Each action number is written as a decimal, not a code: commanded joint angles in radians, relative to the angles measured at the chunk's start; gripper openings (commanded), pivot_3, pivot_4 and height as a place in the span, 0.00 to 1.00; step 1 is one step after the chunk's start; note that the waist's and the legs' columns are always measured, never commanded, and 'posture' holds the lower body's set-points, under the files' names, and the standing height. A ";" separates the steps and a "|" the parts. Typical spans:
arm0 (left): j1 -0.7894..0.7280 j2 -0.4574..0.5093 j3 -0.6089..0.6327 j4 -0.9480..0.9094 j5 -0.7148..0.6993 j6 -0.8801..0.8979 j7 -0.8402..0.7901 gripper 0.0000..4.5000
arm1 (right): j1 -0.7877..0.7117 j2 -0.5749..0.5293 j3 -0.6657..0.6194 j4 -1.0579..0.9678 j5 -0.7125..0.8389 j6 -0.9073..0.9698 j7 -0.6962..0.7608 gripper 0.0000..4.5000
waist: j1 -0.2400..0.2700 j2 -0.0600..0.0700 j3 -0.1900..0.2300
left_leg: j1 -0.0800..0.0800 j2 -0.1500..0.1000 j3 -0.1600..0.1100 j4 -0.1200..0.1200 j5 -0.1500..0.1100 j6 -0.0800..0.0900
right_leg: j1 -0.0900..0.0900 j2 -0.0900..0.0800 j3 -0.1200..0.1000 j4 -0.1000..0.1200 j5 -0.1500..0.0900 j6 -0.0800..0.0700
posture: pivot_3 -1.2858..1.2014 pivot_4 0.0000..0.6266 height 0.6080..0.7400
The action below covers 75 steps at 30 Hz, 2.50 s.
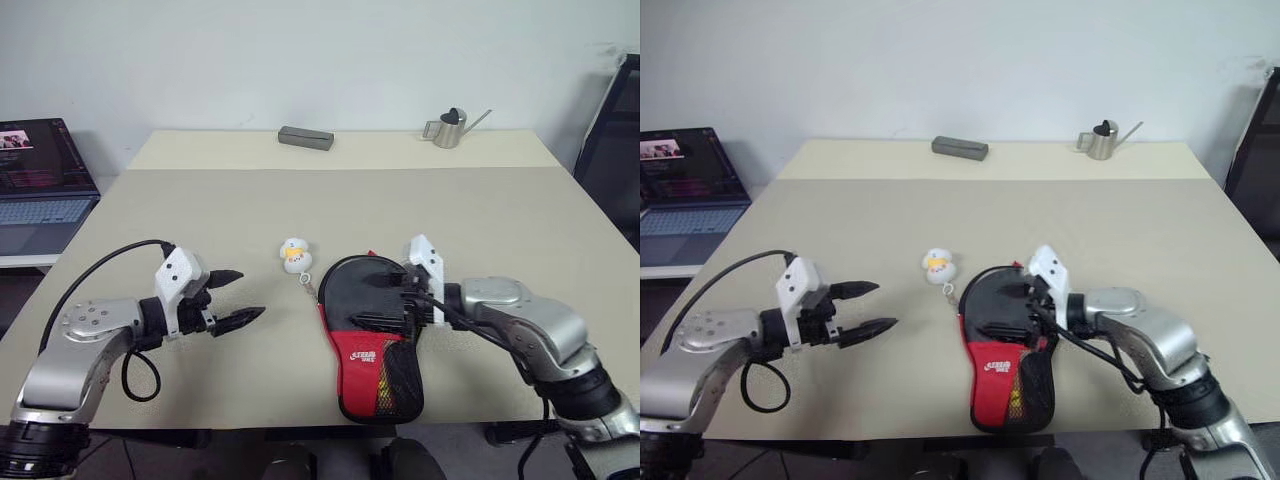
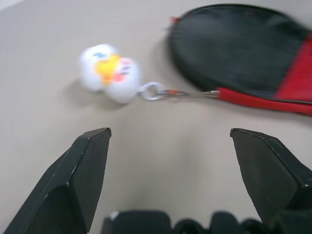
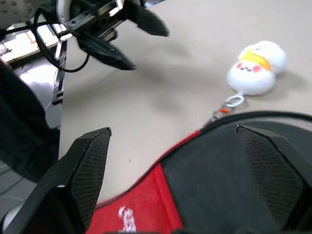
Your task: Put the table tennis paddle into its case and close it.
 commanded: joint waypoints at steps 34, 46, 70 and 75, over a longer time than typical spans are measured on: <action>-0.603 -0.295 -0.225 0.722 0.241 -0.154 0.052 0.95 | 0.138 0.107 0.075 0.216 -0.379 -0.244 -0.012 1.00 | -0.004 -0.001 -0.001 | 0.001 -0.002 -0.001 0.001 -0.001 -0.002 | 0.001 0.000 0.000 0.001 0.000 0.000 | 0.52 0.24 1.00; -0.683 -0.366 -0.258 1.005 0.311 -0.232 -0.007 0.95 | 0.145 0.132 0.059 0.192 -0.381 -0.221 -0.032 1.00 | -0.007 -0.002 -0.001 | 0.001 -0.002 -0.001 0.001 -0.001 -0.002 | 0.001 0.001 0.000 0.001 0.000 0.000 | 0.52 0.24 1.00; -0.493 -0.316 -0.202 0.640 0.212 -0.033 -0.127 0.06 | 0.153 0.194 0.024 0.189 -0.391 -0.173 -0.117 1.00 | -0.010 -0.002 -0.001 | 0.002 -0.002 -0.002 0.001 -0.001 -0.002 | 0.001 0.001 0.000 0.002 0.000 0.000 | 0.52 0.24 1.00; -0.423 -0.287 -0.182 0.420 0.128 0.081 -0.158 0.05 | 0.166 0.175 0.040 0.201 -0.423 -0.141 -0.135 1.00 | -0.008 -0.002 -0.001 | 0.002 -0.002 -0.002 0.001 -0.001 -0.002 | 0.001 0.000 0.000 0.002 0.000 0.000 | 0.52 0.24 1.00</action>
